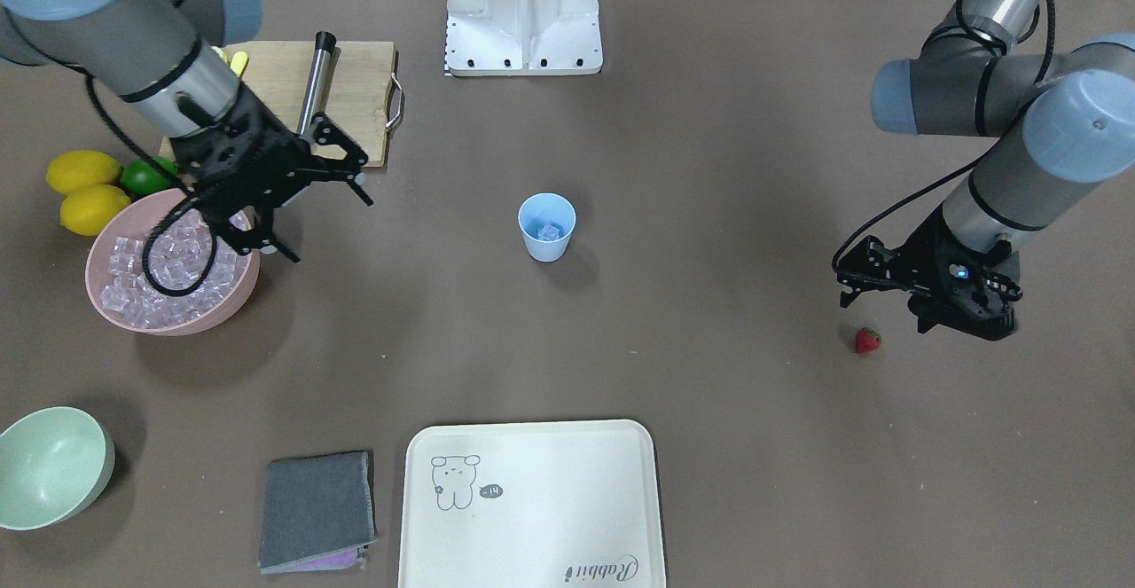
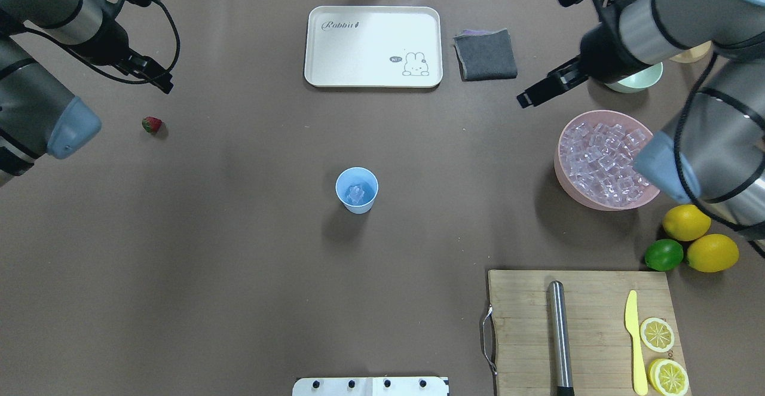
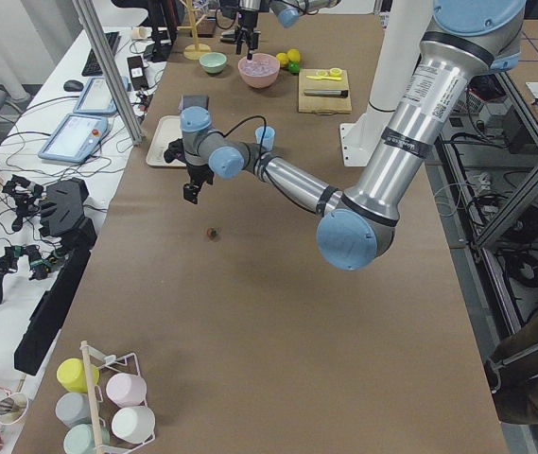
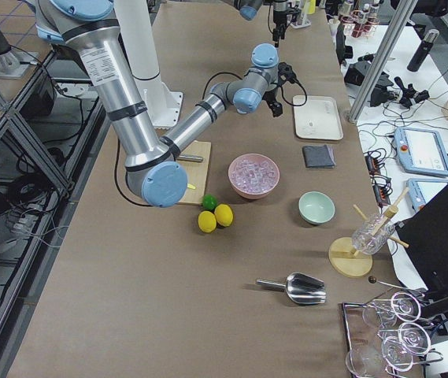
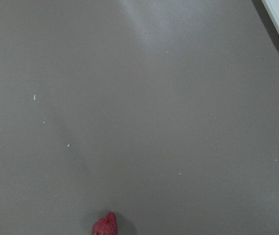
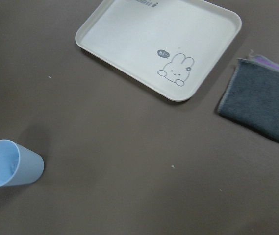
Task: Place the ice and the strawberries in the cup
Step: 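Withdraw the right arm toward the green bowl while the left gripper grasps the strawberry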
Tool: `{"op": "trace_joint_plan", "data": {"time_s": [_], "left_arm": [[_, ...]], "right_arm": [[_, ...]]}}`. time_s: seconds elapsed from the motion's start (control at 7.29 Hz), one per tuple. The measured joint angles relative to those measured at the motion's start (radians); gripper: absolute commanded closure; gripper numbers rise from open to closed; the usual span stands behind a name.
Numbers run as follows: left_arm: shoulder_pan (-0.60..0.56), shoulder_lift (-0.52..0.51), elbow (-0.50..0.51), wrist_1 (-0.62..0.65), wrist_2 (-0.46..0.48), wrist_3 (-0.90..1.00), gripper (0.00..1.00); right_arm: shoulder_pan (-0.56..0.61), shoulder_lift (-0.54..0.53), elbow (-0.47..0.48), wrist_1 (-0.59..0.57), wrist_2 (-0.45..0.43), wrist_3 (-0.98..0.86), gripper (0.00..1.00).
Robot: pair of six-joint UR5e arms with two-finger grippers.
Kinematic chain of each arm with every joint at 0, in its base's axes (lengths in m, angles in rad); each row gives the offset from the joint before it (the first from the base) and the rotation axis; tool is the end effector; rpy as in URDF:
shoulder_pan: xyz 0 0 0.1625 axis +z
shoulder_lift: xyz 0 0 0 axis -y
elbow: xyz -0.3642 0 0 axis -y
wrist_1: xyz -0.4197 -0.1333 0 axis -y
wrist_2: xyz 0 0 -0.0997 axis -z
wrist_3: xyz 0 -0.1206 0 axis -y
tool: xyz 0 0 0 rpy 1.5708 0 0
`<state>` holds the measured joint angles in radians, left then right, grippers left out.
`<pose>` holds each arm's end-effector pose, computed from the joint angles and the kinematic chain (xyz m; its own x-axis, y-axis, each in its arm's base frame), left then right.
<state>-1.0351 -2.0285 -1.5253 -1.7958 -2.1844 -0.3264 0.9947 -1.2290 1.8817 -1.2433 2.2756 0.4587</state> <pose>0.2944 -0.6210 0.3410 0.6318 0.4527 -0.6291 -0.2193 0.8829 0.4152 -0.2737 -0.5226 0.2191 0.4442 -0.5699 0.6913 0.1189 0.8023 0.5850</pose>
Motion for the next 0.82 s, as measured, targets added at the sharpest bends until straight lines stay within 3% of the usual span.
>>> {"op": "trace_joint_plan", "data": {"time_s": [0.41,0.82], "left_arm": [[0.005,-0.018,0.091,-0.002,0.003,0.198,0.03],[0.032,-0.026,0.183,-0.053,0.031,0.282,0.05]], "right_arm": [[0.143,-0.134,0.031,0.002,0.078,-0.101,0.00],[0.196,-0.181,0.031,0.004,0.081,-0.148,0.00]]}}
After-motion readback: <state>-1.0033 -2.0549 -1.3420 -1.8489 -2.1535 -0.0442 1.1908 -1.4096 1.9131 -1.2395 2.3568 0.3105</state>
